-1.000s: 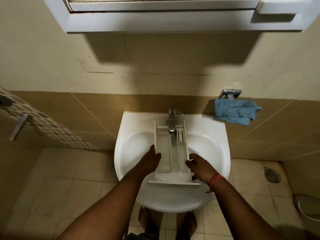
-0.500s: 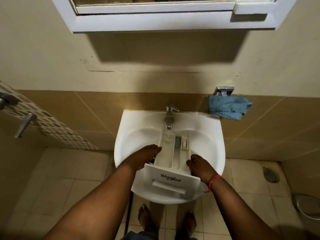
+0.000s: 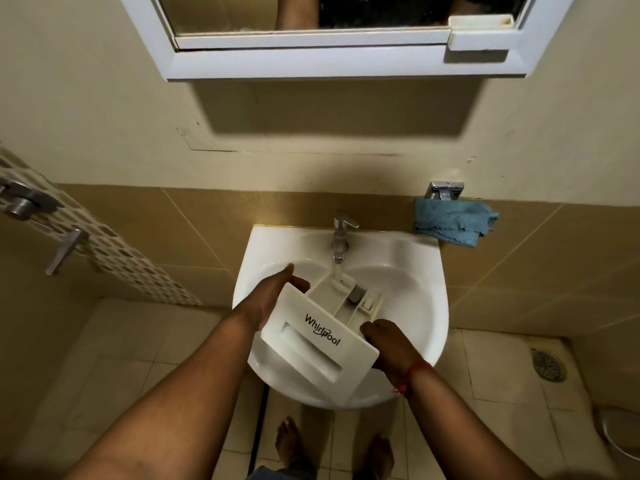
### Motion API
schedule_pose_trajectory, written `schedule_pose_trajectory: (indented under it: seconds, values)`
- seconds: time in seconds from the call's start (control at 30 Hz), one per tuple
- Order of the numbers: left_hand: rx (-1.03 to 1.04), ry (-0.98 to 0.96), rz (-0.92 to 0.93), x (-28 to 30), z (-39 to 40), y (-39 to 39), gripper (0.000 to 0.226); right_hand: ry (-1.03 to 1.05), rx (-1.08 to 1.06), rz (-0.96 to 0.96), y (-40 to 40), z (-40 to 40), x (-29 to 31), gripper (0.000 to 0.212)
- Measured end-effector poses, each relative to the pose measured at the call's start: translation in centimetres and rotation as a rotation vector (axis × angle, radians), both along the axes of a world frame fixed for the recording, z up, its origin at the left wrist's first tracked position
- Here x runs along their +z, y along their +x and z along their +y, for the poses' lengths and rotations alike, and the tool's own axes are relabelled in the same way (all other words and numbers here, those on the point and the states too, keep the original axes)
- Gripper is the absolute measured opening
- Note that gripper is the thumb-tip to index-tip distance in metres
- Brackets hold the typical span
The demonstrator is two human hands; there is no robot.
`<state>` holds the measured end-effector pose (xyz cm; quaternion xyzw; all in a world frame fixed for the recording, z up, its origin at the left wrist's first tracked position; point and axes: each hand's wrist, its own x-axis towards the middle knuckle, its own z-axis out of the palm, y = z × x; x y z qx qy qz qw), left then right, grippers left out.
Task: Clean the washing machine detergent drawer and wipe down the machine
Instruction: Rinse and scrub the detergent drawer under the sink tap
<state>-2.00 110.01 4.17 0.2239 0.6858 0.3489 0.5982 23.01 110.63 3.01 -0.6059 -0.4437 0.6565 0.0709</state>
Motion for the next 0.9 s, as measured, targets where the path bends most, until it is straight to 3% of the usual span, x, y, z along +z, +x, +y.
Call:
schedule_pose_trajectory:
  seconds: [0.07, 0.13, 0.27, 0.4, 0.53, 0.67, 0.9]
  values:
    - [0.048, 0.119, 0.134, 0.2, 0.0, -0.6, 0.061, 0.002, -0.061, 0.032, -1.0, -1.3, 1.3, 0.018]
    - [0.109, 0.185, 0.201, 0.3, 0.2, -1.1, 0.063, -0.017, -0.202, 0.09, -2.1, -2.3, 2.0, 0.029]
    - [0.189, 0.213, 0.449, 0.8, 0.0, -0.7, 0.062, -0.104, -0.408, 0.22, -3.8, -3.8, 2.3, 0.038]
    - [0.108, 0.181, 0.58, 0.8, -0.2, 1.2, 0.057, -0.054, -0.521, 0.243, -4.9, -4.1, 2.4, 0.03]
    - [0.073, 0.171, 0.411, 0.6, -0.5, 2.9, 0.074, 0.059, -0.524, 0.217, -5.5, -3.9, 1.7, 0.016]
    - [0.058, 0.109, 0.193, -0.5, -0.5, 3.6, 0.054, 0.109, -0.496, 0.144, -6.0, -3.8, 0.2, 0.018]
    - [0.071, 0.105, 0.255, -1.5, -0.5, 3.3, 0.029, 0.015, -0.453, 0.286, -3.6, -3.3, 0.5, 0.009]
